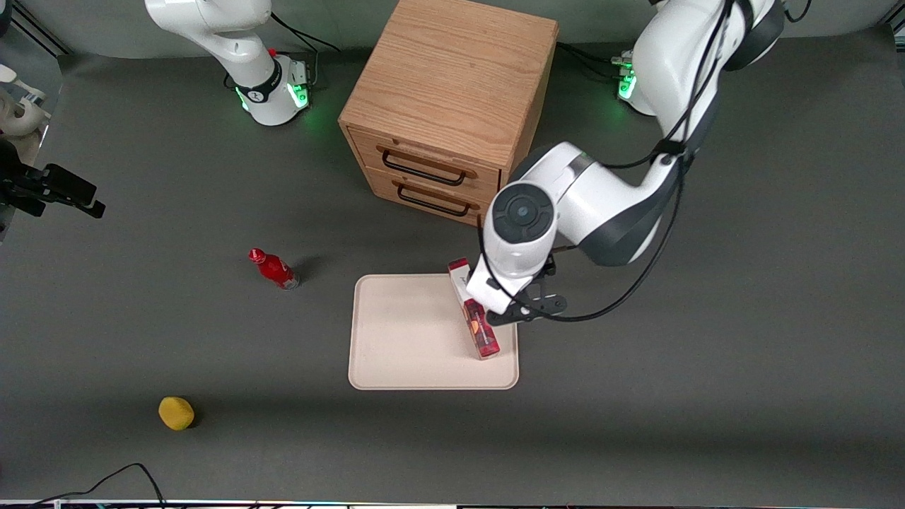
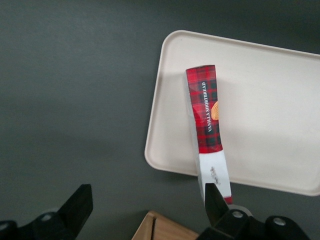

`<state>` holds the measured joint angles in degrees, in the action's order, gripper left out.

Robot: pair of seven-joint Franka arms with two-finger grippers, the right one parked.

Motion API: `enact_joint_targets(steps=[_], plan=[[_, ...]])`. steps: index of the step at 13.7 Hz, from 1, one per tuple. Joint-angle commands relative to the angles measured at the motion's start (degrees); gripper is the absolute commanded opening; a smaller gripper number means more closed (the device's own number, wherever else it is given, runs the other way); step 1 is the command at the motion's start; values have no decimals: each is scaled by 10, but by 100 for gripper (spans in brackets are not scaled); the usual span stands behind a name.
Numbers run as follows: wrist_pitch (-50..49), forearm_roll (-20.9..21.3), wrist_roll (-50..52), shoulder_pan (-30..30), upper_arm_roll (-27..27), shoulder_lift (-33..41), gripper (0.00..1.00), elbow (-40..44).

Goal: Place red cookie box on tray
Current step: 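Raise the left gripper off the box, leaving it standing on the tray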

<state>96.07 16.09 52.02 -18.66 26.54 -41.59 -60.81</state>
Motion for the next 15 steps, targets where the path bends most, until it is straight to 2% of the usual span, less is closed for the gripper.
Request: enact_joint_targets(steps=[1, 5, 15], plan=[[-23, -19, -19, 11, -3, 40, 100, -14], [-20, -37, -25, 33, -4, 44, 100, -12], [28, -37, -21, 26, -3, 54, 100, -20]])
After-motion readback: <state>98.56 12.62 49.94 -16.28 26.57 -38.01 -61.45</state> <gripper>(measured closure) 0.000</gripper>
